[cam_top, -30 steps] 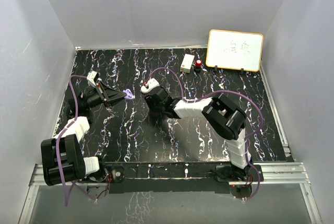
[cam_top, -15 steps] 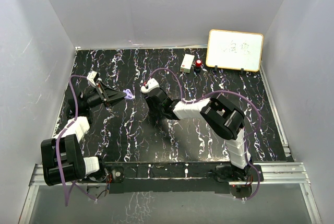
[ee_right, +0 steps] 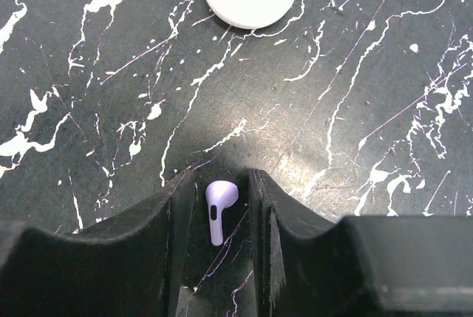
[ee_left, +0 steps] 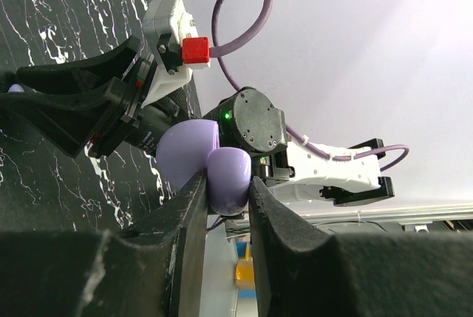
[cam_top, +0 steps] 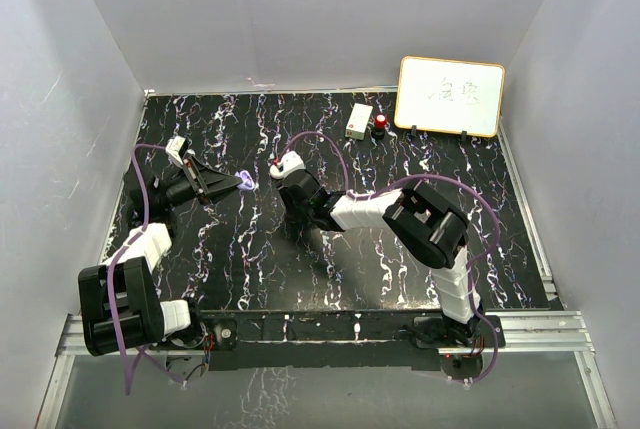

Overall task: Insert the wireless bluetooth earbuds into the charging case
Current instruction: Pick up the earbud from the center of the board.

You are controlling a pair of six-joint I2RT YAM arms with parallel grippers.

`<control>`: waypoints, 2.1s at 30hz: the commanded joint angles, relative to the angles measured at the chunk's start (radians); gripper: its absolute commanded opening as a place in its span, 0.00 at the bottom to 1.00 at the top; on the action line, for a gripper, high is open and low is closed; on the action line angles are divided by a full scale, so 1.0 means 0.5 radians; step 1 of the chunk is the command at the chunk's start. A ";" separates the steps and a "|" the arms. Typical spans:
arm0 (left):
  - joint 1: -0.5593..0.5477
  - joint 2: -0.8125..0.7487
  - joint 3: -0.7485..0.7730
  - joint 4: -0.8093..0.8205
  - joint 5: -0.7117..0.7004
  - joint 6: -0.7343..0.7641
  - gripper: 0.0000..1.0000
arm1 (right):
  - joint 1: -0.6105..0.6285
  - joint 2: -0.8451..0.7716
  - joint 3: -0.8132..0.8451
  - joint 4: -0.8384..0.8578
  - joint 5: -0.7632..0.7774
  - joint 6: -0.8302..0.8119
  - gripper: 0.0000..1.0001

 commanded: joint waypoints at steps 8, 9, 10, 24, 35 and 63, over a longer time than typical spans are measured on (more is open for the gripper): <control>0.013 -0.041 0.015 0.021 0.050 -0.008 0.00 | 0.009 -0.010 -0.078 -0.137 0.026 0.004 0.32; 0.013 -0.040 0.015 0.018 0.051 -0.008 0.00 | 0.009 -0.011 -0.082 -0.139 0.026 0.006 0.32; 0.013 -0.040 0.014 0.017 0.050 -0.008 0.00 | 0.011 -0.013 -0.085 -0.141 0.027 0.007 0.32; 0.013 -0.052 0.010 0.009 0.049 -0.005 0.00 | 0.009 -0.016 -0.064 -0.198 0.017 -0.004 0.30; 0.013 -0.058 0.005 0.008 0.049 -0.002 0.00 | 0.009 -0.030 0.075 -0.461 -0.049 -0.025 0.34; 0.026 -0.074 0.022 -0.010 0.059 -0.005 0.00 | -0.054 0.126 0.256 -0.545 -0.252 -0.041 0.34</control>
